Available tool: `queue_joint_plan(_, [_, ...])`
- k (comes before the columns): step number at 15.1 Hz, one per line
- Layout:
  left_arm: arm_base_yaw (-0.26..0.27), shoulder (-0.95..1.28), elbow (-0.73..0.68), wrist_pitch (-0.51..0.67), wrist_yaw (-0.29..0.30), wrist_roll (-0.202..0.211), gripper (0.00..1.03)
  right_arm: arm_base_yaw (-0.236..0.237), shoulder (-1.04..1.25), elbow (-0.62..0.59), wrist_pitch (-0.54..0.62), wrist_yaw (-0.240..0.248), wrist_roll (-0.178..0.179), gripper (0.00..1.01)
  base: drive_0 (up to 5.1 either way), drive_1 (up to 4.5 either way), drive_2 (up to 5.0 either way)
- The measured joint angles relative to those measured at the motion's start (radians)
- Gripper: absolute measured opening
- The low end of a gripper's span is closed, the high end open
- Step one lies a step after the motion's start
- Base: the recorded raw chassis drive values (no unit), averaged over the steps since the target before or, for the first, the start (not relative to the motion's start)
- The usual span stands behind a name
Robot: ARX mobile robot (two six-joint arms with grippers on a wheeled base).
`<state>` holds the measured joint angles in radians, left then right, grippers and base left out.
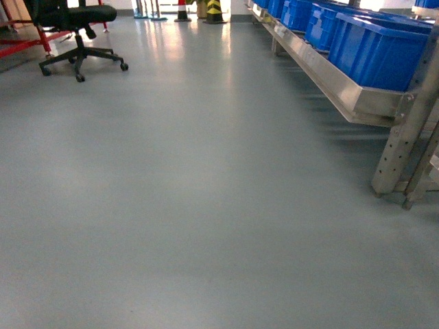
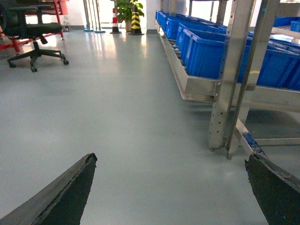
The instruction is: Pick capacitor and pack into box
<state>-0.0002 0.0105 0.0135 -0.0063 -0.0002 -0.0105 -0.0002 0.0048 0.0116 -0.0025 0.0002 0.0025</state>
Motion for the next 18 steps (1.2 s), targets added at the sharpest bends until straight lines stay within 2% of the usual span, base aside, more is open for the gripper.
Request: queue_joint_plan(18, [0.0, 0.0, 0.0, 0.005, 0.0, 0.0, 0.44, 0.0, 0.0, 0.0, 0.0, 0.0, 0.0, 0.98, -5.0, 2.4, 2.4])
